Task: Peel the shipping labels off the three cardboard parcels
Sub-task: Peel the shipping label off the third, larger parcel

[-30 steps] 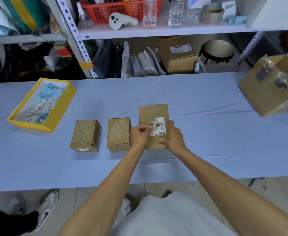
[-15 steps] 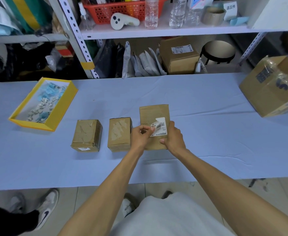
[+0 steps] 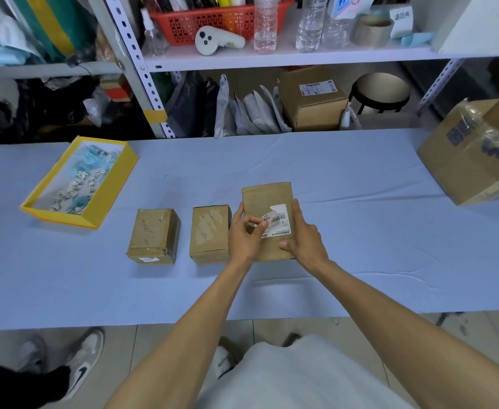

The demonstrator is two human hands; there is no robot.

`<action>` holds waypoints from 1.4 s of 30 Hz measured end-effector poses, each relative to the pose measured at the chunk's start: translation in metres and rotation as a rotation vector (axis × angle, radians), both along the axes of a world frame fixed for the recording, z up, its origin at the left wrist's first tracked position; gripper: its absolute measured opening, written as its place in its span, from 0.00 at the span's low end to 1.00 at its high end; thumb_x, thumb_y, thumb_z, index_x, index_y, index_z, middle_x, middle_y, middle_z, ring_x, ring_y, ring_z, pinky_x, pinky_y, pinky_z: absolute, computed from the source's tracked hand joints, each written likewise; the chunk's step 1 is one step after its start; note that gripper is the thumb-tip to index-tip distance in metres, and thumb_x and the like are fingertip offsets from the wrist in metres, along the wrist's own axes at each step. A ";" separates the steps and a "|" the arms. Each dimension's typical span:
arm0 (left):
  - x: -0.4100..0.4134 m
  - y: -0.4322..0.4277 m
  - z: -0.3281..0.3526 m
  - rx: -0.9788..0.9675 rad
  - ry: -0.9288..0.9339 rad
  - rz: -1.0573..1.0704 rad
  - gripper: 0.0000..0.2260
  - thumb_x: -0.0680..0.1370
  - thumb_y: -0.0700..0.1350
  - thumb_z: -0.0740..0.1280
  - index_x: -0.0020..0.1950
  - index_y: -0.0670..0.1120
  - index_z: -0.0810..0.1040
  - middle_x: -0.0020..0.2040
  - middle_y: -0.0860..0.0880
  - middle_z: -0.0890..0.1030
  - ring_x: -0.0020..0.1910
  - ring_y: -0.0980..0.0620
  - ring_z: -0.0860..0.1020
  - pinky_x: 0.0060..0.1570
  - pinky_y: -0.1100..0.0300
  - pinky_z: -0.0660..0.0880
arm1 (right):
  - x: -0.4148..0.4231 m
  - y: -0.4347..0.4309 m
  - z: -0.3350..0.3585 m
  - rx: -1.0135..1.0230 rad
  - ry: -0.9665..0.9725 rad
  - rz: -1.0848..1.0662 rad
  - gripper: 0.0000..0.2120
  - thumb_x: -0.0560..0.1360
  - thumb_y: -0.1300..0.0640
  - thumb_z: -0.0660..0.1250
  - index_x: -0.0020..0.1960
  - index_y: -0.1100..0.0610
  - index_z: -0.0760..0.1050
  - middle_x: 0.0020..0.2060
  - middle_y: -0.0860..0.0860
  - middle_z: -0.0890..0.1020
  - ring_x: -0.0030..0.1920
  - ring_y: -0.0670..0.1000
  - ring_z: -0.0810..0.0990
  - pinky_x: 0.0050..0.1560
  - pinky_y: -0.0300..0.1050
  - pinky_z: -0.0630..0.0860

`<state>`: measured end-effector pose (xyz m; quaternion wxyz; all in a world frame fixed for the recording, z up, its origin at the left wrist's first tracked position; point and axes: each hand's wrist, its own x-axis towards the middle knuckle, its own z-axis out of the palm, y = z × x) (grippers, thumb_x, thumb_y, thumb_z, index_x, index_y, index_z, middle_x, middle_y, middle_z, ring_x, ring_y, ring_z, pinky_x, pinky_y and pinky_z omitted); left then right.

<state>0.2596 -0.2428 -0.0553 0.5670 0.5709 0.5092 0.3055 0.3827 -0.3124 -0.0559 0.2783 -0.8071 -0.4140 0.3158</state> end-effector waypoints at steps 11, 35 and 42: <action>0.000 0.004 -0.001 0.003 -0.019 -0.053 0.07 0.73 0.38 0.72 0.37 0.48 0.78 0.76 0.51 0.64 0.55 0.82 0.65 0.54 0.66 0.67 | 0.018 -0.009 0.006 0.016 0.162 0.083 0.57 0.66 0.65 0.76 0.79 0.45 0.41 0.50 0.48 0.77 0.43 0.45 0.78 0.34 0.31 0.75; 0.002 0.003 0.003 -0.124 -0.115 -0.054 0.04 0.70 0.38 0.75 0.37 0.46 0.83 0.78 0.55 0.59 0.72 0.57 0.66 0.71 0.51 0.66 | 0.017 -0.003 0.001 0.030 0.234 0.011 0.48 0.73 0.62 0.69 0.76 0.34 0.42 0.50 0.53 0.77 0.40 0.55 0.83 0.38 0.45 0.84; 0.007 -0.001 0.009 -0.147 -0.213 -0.041 0.04 0.71 0.36 0.74 0.37 0.43 0.83 0.72 0.64 0.63 0.62 0.58 0.76 0.57 0.60 0.75 | 0.018 -0.003 0.003 -0.029 0.157 0.054 0.55 0.68 0.68 0.72 0.78 0.40 0.39 0.50 0.53 0.76 0.38 0.47 0.78 0.33 0.37 0.78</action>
